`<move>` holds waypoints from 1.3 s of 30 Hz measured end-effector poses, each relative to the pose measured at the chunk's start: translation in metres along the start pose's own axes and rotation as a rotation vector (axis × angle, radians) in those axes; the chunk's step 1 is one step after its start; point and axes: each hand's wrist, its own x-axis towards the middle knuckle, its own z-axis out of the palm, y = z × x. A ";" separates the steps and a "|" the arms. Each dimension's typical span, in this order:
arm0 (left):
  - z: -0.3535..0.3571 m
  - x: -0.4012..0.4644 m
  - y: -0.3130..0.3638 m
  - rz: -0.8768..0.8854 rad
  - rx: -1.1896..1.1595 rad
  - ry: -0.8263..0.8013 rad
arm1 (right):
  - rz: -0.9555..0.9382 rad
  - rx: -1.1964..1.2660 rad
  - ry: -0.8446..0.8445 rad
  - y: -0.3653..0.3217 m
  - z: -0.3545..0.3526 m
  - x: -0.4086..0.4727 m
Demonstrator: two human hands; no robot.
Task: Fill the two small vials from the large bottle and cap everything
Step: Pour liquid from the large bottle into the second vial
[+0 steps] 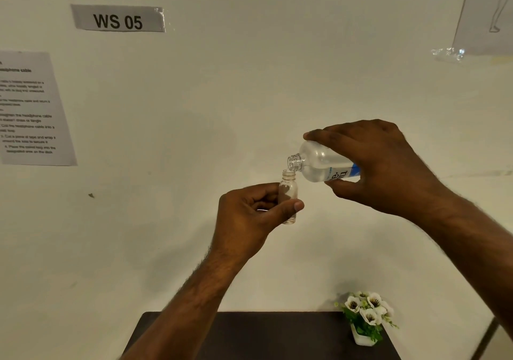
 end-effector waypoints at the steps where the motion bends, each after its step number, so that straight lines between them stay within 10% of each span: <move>1: 0.000 0.000 0.000 0.000 0.000 -0.001 | 0.000 0.001 0.001 0.000 0.000 0.000; 39: 0.000 0.000 -0.005 -0.025 0.003 0.006 | 0.000 0.018 -0.018 0.000 0.004 0.002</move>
